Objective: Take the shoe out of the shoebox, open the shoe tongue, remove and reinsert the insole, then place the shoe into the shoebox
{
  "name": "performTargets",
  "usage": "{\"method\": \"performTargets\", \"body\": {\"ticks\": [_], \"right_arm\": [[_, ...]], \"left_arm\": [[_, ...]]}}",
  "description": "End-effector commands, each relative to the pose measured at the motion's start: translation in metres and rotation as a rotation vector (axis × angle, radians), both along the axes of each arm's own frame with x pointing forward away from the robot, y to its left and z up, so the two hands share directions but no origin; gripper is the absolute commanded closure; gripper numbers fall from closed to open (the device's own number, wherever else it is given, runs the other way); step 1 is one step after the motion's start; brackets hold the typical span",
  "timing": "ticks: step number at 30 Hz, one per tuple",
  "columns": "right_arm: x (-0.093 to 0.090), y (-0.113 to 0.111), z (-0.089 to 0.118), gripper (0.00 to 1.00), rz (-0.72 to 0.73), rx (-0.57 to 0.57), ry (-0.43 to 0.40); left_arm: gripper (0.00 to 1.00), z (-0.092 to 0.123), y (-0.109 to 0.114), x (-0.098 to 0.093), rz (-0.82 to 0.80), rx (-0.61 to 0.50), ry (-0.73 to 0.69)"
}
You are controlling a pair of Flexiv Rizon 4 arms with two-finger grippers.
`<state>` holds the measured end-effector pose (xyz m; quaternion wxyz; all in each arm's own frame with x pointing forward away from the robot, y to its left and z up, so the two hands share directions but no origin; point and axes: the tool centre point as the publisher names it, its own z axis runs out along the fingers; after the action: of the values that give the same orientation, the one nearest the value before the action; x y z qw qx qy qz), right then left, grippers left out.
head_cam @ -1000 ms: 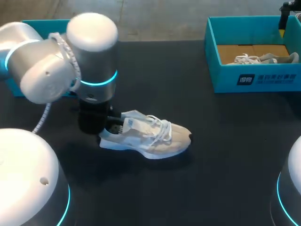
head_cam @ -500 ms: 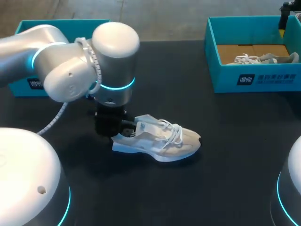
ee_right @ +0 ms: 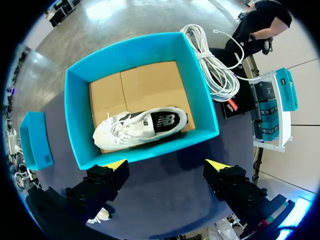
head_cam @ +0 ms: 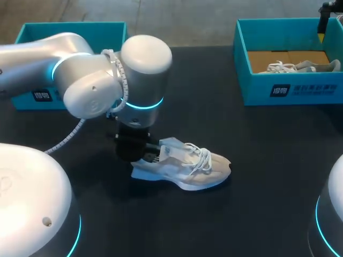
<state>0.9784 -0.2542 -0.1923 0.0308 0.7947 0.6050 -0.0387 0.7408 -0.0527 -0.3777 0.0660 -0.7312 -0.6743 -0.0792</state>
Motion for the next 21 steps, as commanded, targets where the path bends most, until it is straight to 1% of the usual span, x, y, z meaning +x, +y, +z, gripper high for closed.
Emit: {"method": "performTargets", "body": {"ticks": [1,9,18,20,21], "right_arm": [[-0.0001,0.0001,0.0001,0.0,-0.001,-0.001,0.0],[-0.0001,0.0001,0.0001,0.0,-0.001,-0.001,0.0],[-0.0001,0.0001,0.0001,0.0,-0.001,-0.001,0.0],[-0.0001,0.0001,0.0001,0.0,-0.001,-0.001,0.0],[-0.0001,0.0001,0.0001,0.0,-0.001,-0.001,0.0]], "left_arm": [[1.0,-0.0038,-0.0021,0.0,-0.002,-0.006,0.002],[1.0,-0.0104,-0.0024,-0.0014,-0.026,-0.025,-0.006],[1.0,-0.0112,0.0016,-0.003,-0.04,-0.039,-0.013],[0.35,-0.0096,0.003,-0.0032,-0.038,-0.047,-0.013],[0.0,-0.0082,0.0038,-0.0038,-0.039,-0.053,-0.014]]}}
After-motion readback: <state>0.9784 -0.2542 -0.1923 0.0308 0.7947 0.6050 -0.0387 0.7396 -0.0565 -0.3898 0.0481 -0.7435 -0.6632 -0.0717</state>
